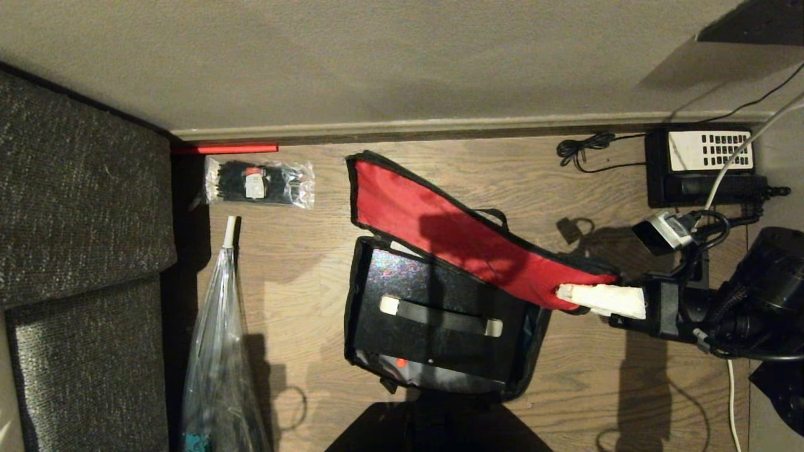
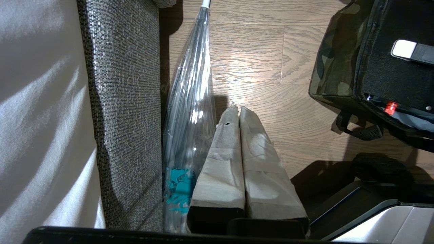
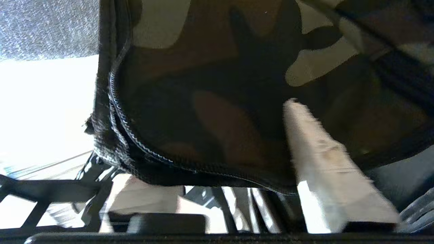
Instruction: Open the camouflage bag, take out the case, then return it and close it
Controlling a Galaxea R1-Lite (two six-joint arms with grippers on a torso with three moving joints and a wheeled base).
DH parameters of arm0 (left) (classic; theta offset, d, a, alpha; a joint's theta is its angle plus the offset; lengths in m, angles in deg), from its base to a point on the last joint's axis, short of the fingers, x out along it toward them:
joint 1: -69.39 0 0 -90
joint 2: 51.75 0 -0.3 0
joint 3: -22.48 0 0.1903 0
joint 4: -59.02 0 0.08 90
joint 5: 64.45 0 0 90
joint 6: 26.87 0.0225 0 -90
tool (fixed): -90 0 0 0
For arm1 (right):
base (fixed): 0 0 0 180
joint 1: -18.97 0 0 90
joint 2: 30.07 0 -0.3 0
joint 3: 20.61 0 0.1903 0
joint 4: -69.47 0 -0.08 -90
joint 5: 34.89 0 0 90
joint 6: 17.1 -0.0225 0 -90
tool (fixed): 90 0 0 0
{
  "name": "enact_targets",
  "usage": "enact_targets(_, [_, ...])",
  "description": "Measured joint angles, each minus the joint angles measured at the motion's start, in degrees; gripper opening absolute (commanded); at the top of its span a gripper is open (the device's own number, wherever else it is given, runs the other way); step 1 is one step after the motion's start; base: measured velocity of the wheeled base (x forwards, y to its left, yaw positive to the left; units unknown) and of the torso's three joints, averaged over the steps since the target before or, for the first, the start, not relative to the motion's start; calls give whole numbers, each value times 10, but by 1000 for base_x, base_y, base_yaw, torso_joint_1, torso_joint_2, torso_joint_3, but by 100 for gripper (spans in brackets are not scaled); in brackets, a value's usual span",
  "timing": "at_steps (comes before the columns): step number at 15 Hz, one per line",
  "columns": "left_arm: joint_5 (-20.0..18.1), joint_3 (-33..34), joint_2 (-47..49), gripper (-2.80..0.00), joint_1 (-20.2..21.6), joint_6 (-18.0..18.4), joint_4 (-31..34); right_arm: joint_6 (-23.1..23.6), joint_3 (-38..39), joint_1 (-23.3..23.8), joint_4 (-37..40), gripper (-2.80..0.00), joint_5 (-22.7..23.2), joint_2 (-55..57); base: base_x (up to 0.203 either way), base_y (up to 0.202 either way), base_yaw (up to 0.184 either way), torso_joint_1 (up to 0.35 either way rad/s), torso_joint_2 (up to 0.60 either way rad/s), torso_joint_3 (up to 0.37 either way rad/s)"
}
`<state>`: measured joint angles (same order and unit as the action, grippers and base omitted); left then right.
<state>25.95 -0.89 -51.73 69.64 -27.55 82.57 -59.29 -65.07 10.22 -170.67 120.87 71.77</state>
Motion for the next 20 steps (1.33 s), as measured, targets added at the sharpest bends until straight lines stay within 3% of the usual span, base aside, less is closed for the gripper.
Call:
enact_targets(4, [0,0,0,-280,0,0,0,-4,12,0,27,0,30,-21,0,0,0,0,0,0])
enact_targets(9, [0,0,0,-280,0,0,0,-3,42,0,130,0,61,-92,0,0,0,0,0,0])
enact_targets(14, [0,0,0,-280,0,0,0,2,57,0,227,0,63,-154,0,0,0,0,0,0])
enact_targets(20, [0,0,0,-280,0,0,0,0,35,0,238,0,60,-169,0,0,0,0,0,0])
